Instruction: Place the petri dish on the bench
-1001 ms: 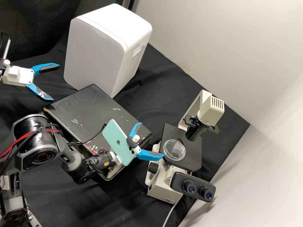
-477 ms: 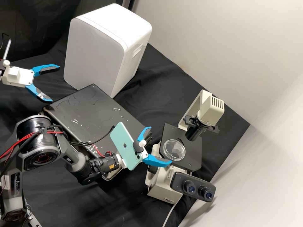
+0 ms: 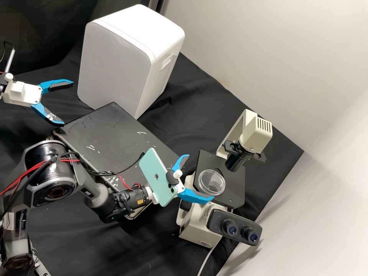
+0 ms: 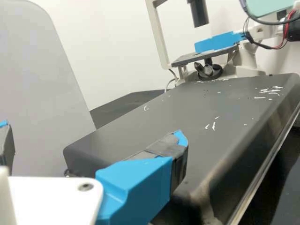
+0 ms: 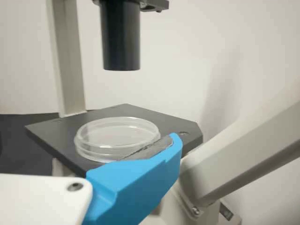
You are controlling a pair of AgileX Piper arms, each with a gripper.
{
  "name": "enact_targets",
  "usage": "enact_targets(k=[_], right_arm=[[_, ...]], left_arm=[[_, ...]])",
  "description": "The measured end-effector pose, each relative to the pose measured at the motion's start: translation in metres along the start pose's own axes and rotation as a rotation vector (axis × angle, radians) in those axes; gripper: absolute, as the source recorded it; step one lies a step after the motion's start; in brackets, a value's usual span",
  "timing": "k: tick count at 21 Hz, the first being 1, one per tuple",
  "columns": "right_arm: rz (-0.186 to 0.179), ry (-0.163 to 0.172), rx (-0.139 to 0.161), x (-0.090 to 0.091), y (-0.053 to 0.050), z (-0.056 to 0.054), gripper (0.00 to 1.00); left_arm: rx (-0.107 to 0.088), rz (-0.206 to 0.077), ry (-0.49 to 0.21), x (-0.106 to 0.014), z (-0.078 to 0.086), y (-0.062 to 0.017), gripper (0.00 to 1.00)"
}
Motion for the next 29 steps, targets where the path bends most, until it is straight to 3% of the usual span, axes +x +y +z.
enact_targets(k=[6,8,20,23,29], right_arm=[[0.006,-0.027,-0.030,0.016,-0.003,0.004,1.00],[0.011,-0.030,-0.027,0.019,-0.004,0.004,1.00],[-0.022,-0.059,-0.088,0.035,-0.026,0.009,1.00],[-0.020,-0.061,-0.103,0.036,-0.027,0.009,1.00],[-0.019,-0.059,-0.104,0.036,-0.027,0.010,1.00]], left_arm=[[0.000,0.002,0.000,0.000,0.000,0.0002,1.00],[0.000,0.002,0.000,0.000,0.000,0.0002,1.00],[0.000,0.002,0.000,0.000,0.000,0.0002,1.00],[0.000,0.002,0.000,0.000,0.000,0.0002,1.00],[0.000,0.002,0.000,0.000,0.000,0.0002,1.00]])
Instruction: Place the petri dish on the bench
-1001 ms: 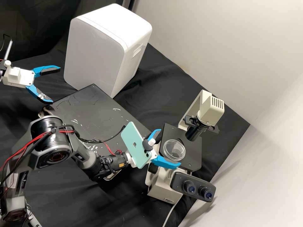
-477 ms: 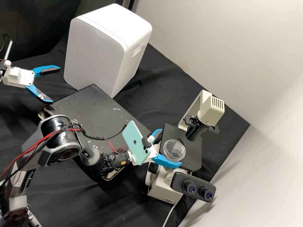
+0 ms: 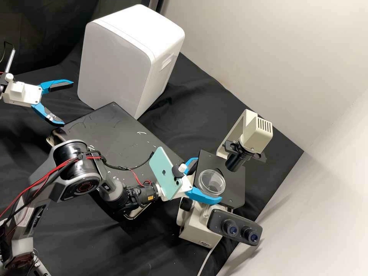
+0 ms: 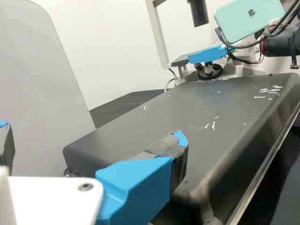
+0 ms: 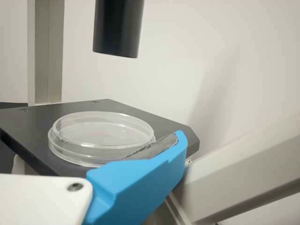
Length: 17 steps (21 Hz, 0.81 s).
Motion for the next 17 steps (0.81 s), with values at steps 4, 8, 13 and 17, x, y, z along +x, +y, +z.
enact_targets(k=[4,8,13,17], right_arm=[[-0.001,0.001,-0.004,0.000,0.001,0.001,1.00],[0.001,0.011,0.023,-0.003,0.007,0.001,1.00],[-0.005,0.025,0.093,-0.025,0.021,0.002,1.00],[-0.001,0.031,0.112,-0.033,0.026,0.003,1.00]], left_arm=[[0.000,0.000,0.000,0.000,0.000,0.0000,1.00],[-0.001,-0.002,0.000,0.000,0.000,-0.0005,1.00],[-0.006,-0.010,0.000,0.001,0.000,-0.0025,1.00],[-0.006,-0.010,0.000,0.001,0.000,-0.0025,1.00]])
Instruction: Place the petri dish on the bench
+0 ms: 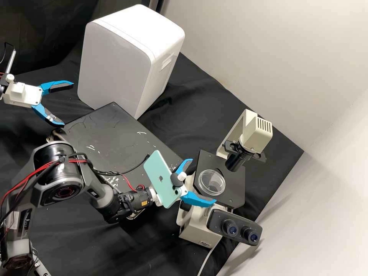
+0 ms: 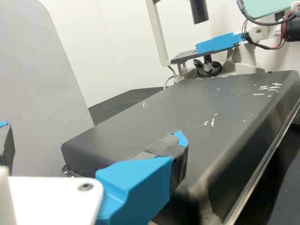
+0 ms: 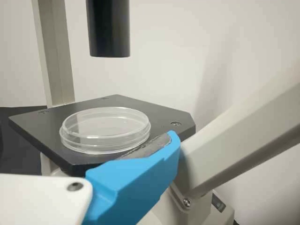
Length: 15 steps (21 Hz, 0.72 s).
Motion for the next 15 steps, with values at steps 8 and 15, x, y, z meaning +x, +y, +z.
enact_targets(k=[8,15], right_arm=[[0.019,0.007,0.007,-0.002,0.006,-0.001,1.00],[0.083,0.039,0.005,0.005,0.023,-0.009,1.00]], left_arm=[[0.000,0.000,0.000,0.000,0.000,0.0000,1.00],[0.004,0.005,-0.002,0.001,-0.001,0.0013,1.00]])
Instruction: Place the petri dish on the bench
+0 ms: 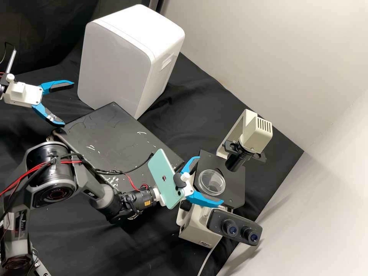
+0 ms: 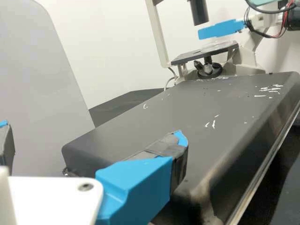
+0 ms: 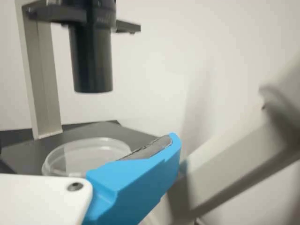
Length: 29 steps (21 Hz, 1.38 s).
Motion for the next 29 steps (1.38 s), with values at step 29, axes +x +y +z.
enact_targets(k=[29], right_arm=[[-0.061,-0.074,-0.026,0.027,-0.029,0.006,1.00]], left_arm=[[-0.011,-0.017,-0.013,0.001,0.001,-0.0039,1.00]])
